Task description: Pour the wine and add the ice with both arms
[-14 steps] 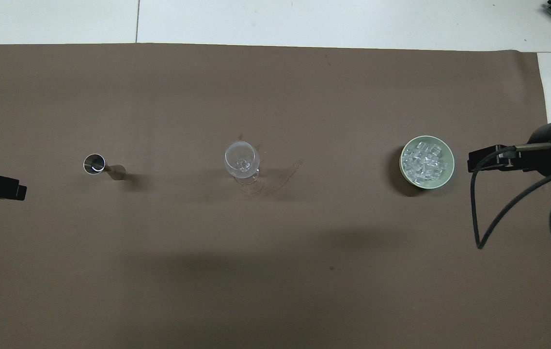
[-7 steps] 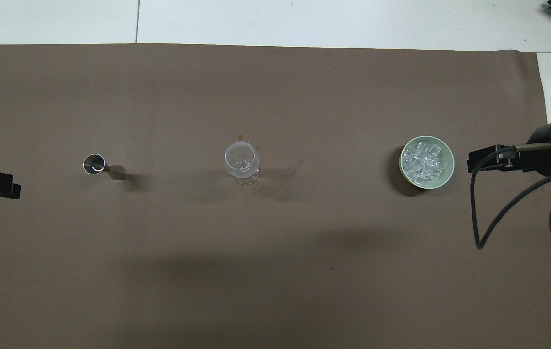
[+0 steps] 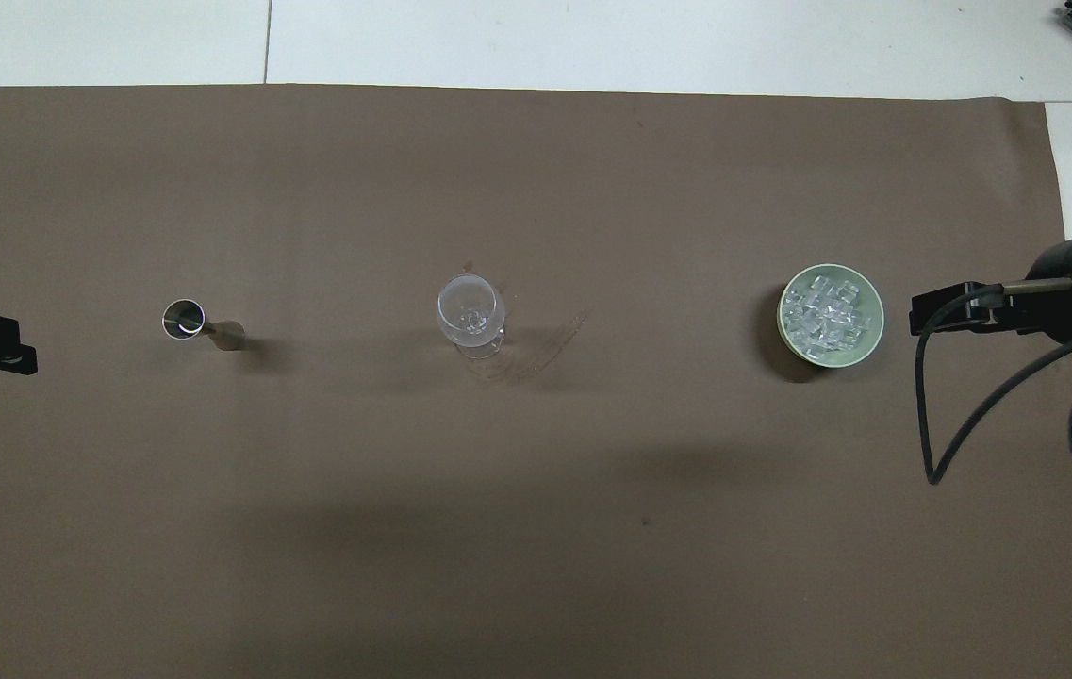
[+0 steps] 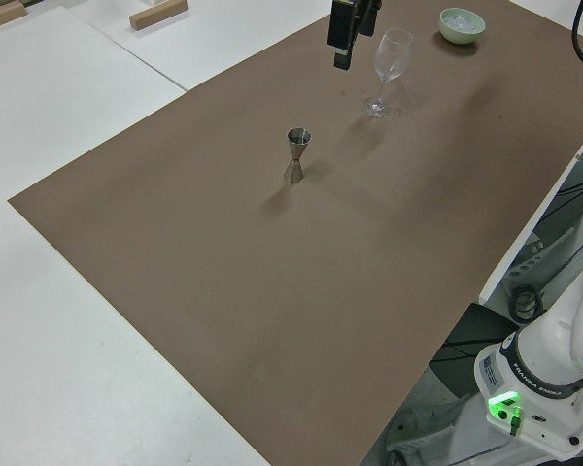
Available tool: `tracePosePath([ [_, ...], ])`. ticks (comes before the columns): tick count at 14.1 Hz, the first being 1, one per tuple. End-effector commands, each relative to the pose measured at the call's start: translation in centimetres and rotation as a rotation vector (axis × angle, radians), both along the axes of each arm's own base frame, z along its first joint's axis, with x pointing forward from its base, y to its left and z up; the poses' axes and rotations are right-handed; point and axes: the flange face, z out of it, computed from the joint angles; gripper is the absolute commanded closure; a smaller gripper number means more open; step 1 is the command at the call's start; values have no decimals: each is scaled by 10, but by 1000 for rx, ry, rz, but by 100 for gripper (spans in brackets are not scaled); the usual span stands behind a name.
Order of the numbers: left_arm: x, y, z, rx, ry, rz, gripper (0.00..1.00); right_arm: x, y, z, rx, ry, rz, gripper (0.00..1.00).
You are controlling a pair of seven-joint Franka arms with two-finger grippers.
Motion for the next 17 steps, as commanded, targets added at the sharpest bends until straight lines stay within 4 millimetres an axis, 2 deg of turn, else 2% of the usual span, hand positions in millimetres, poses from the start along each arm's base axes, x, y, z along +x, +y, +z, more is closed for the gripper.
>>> tracePosePath([
  [1, 4, 3, -19, -27, 20, 180, 0, 1, -2, -1, 1, 1, -21, 0],
  [4, 13, 16, -45, -110, 94, 363, 0, 1, -2, -1, 1, 1, -23, 0],
  [7, 26, 46, -69, -218, 165, 525, 0, 1, -2, -1, 1, 1, -23, 0],
  [11, 46, 58, -98, -290, 213, 683, 0, 1, -2, -1, 1, 1, -23, 0],
  [14, 62, 81, -131, -372, 293, 851, 0, 1, -2, -1, 1, 1, -23, 0],
  [17, 71, 119, -169, -485, 382, 992, 0, 1, -2, -1, 1, 1, -23, 0],
])
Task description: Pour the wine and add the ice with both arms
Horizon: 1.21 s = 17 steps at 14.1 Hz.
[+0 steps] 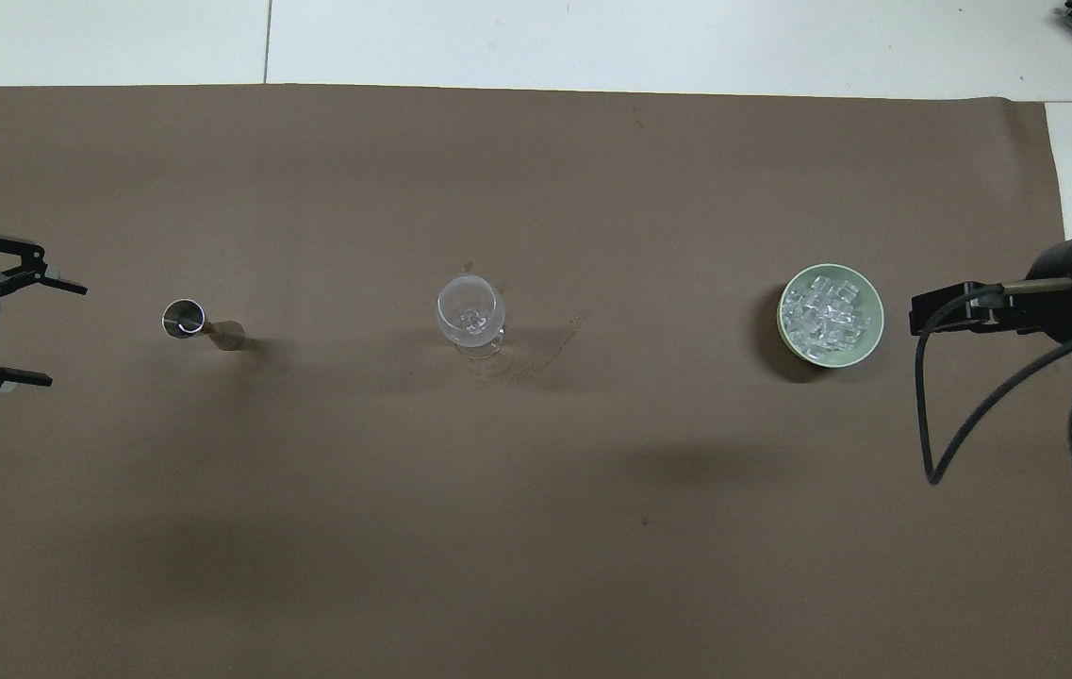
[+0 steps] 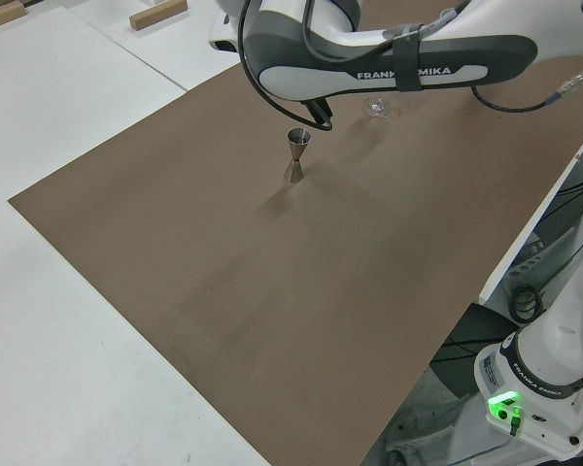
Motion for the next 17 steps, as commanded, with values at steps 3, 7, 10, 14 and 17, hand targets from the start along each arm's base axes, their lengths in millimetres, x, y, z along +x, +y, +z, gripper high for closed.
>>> tracePosePath([
  [3, 16, 30, -51, -96, 58, 141, 0, 1, -2, -1, 1, 1, -23, 0],
  [7, 26, 45, -99, -197, 102, 225, 0, 1, -2, -1, 1, 1, -23, 0],
  [10, 28, 75, -160, -308, 160, 329, 0, 1, -2, -1, 1, 1, -23, 0],
  [14, 32, 63, -208, -373, 152, 370, 0, 1, -2, -1, 1, 1, -23, 0],
  [17, 28, 46, -218, -425, 159, 392, 0, 1, -2, -1, 1, 1, -23, 0],
])
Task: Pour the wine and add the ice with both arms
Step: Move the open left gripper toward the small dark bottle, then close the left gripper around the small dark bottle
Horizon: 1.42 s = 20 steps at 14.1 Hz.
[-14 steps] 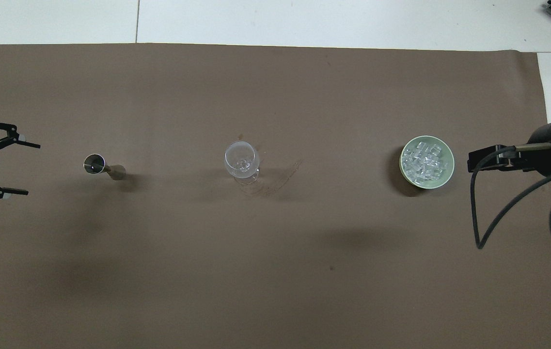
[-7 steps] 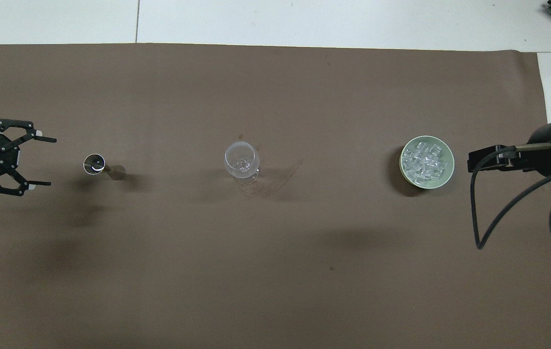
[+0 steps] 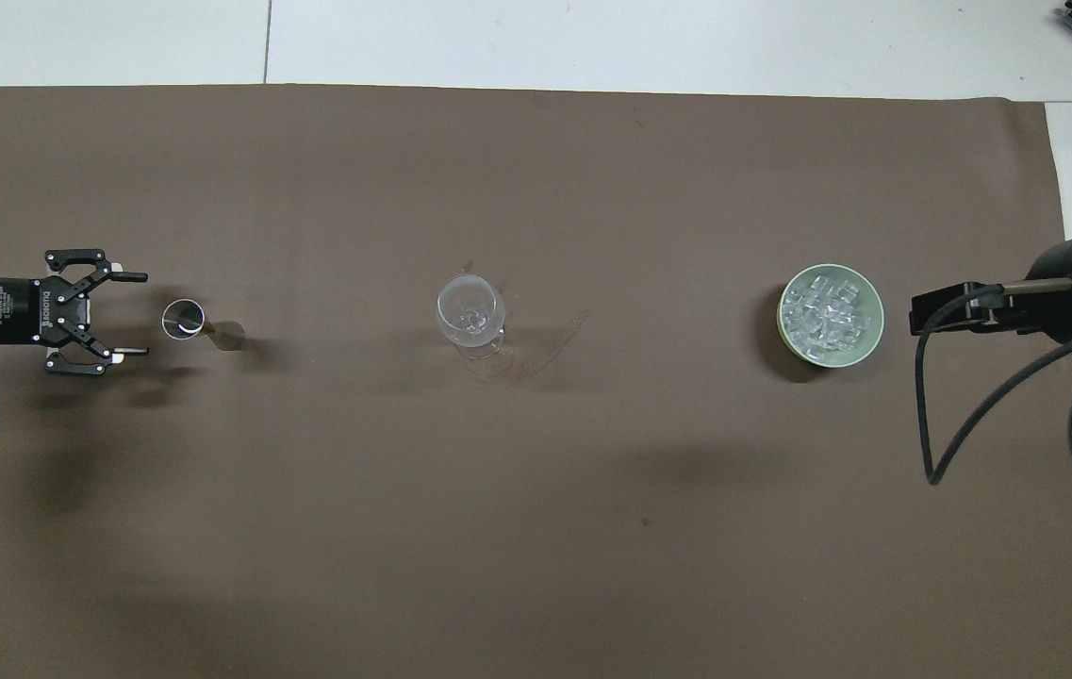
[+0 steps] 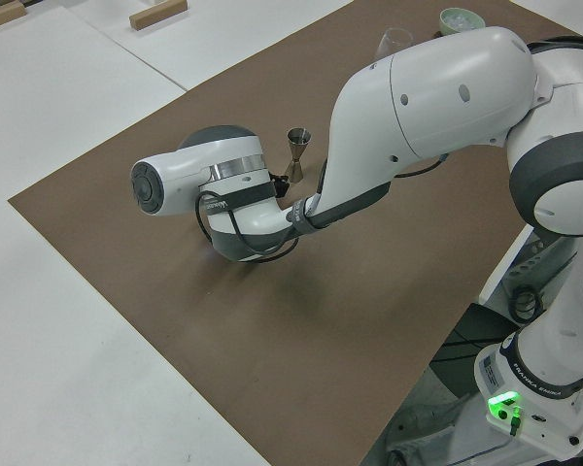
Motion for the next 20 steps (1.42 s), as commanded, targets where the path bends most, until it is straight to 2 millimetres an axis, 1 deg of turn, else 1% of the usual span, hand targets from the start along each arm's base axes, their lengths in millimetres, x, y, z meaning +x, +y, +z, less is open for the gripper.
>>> tracePosePath([
  [1, -10, -16, -3, -32, -4, 25, 0, 1, -2, 0, 1, 1, -21, 0],
  [5, -19, -26, -13, -63, -27, 9, 0, 1, -2, 0, 1, 1, -23, 0],
  [7, -19, -29, -11, -73, -46, -4, 0, 1, -2, 0, 1, 1, -23, 0],
  [8, -23, -36, -15, -80, -62, -24, 0, 1, -2, 0, 1, 1, -23, 0],
  [10, -24, -44, -14, -107, -86, -10, 0, 1, -2, 0, 1, 1, -23, 0],
  [13, -29, -51, -16, -111, -96, -20, 0, 1, -2, 0, 1, 1, -23, 0],
  [19, -35, -55, -20, -111, -100, -13, 0, 1, -2, 0, 1, 1, -23, 0],
  [20, -36, -54, -21, -105, -99, -8, 1, 1, -2, 0, 1, 1, -23, 0],
])
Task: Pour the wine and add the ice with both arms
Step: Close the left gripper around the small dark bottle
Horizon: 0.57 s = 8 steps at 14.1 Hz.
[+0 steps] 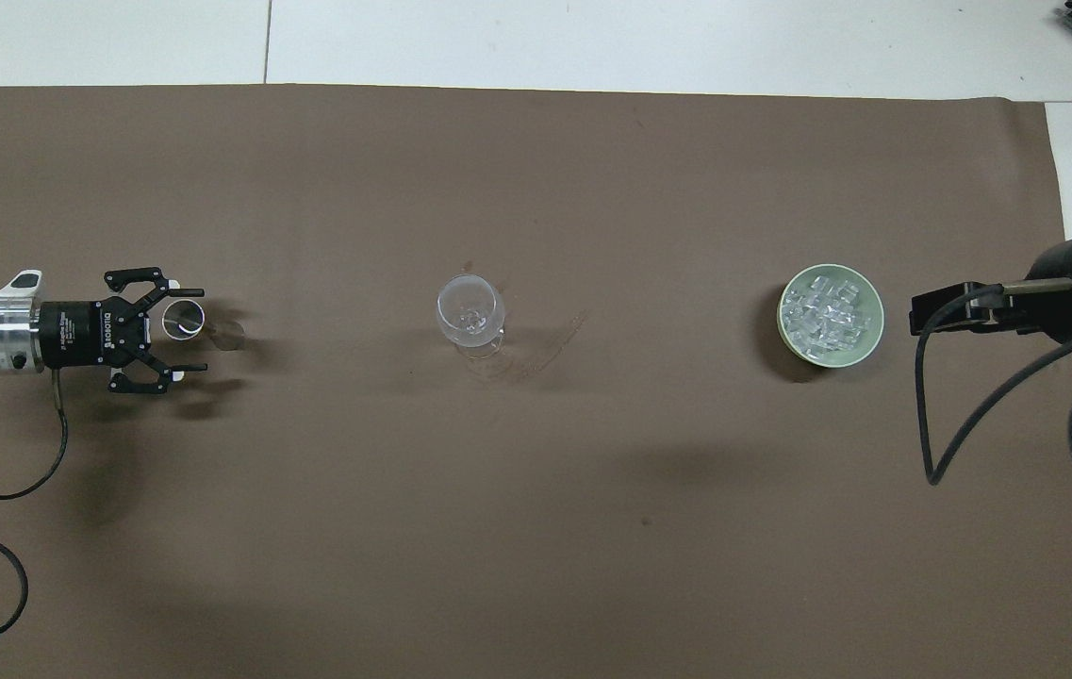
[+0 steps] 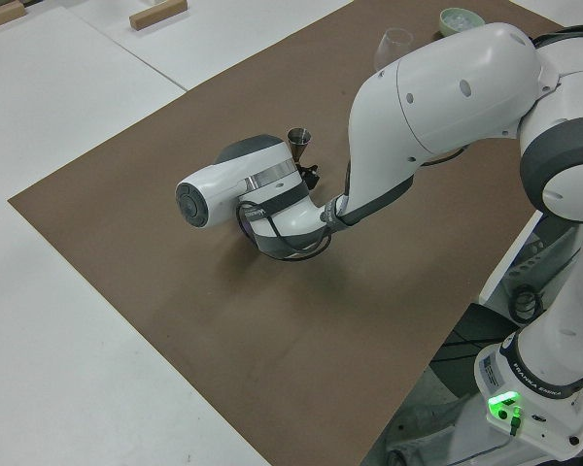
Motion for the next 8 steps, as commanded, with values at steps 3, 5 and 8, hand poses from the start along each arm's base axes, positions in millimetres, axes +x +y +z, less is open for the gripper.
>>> tracePosePath([
  [3, -10, -7, 2, 18, -18, 16, 21, 1, -2, 0, 1, 1, -23, 0],
  [5, -10, -7, 2, 18, -20, 16, 29, 1, -2, 0, 1, 1, -23, 0],
  [8, -10, -7, 2, 18, -20, 16, 47, 1, -2, 0, 1, 1, -23, 0],
])
